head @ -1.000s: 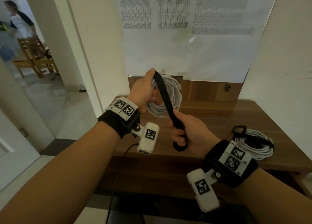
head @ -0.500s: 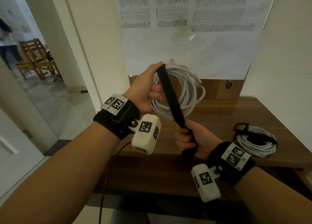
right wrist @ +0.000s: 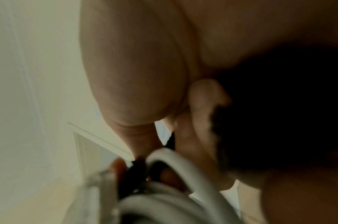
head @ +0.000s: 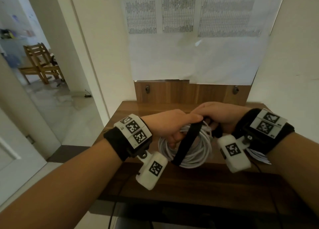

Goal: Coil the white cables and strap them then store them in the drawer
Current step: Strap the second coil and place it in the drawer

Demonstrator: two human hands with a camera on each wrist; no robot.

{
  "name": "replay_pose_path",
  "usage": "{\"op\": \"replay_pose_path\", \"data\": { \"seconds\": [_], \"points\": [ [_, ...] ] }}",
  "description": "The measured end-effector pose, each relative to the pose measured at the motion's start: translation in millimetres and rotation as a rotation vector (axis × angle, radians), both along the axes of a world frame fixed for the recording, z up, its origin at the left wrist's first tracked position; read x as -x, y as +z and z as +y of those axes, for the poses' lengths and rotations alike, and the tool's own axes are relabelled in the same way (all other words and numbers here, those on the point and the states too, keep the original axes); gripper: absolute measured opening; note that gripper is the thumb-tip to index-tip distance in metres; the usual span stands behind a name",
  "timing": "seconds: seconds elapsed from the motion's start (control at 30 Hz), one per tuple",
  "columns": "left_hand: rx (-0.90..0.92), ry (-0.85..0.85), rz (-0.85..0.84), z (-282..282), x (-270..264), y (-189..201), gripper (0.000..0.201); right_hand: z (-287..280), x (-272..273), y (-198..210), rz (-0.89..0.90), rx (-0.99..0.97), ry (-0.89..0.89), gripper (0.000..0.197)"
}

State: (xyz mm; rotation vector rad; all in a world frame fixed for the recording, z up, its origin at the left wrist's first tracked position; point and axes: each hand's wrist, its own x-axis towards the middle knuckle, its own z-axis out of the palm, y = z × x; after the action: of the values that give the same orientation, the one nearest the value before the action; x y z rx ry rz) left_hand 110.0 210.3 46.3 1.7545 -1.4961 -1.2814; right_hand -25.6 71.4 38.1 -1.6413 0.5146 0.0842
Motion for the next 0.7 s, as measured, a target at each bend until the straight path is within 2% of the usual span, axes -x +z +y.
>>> {"op": "replay_pose_path", "data": {
  "seconds": [0.1, 0.13, 0.2, 0.27, 0.33, 0.47, 0.53, 0.63, 0.7],
  "points": [
    [0.025, 0.052, -0.101, 0, 0, -7, 0.048, -5, 6, 8, 0.080, -0.024, 0.035, 0.019],
    [0.020, 0.067, -0.106, -1, -3, -10, 0.049, -6, 8, 12, 0.091, 0.093, 0.042, 0.018],
    [0.003, 0.083, -0.067, -3, -8, -20, 0.053, -1, 8, 17, 0.098, 0.506, 0.035, 0.015],
    [0.005, 0.135, 0.003, -6, -10, -28, 0.053, 8, 4, 21, 0.030, 0.898, -0.005, 0.011],
    [0.030, 0.217, 0.072, -10, -12, -33, 0.051, 14, -1, 20, -0.059, 1.085, -0.066, 0.010],
    [0.100, 0.372, 0.234, -12, -11, -31, 0.043, 21, -6, 14, -0.206, 1.134, -0.274, 0.007],
    [0.141, 0.436, 0.297, -12, -9, -30, 0.043, 30, -8, 10, -0.268, 1.157, -0.314, 0.009],
    [0.182, 0.532, 0.422, -13, -10, -28, 0.045, 46, -11, -3, -0.311, 1.280, -0.286, 0.019],
    [0.213, 0.559, 0.429, -15, -14, -30, 0.051, 51, -13, -10, -0.296, 1.381, -0.203, 0.025]
  ]
}}
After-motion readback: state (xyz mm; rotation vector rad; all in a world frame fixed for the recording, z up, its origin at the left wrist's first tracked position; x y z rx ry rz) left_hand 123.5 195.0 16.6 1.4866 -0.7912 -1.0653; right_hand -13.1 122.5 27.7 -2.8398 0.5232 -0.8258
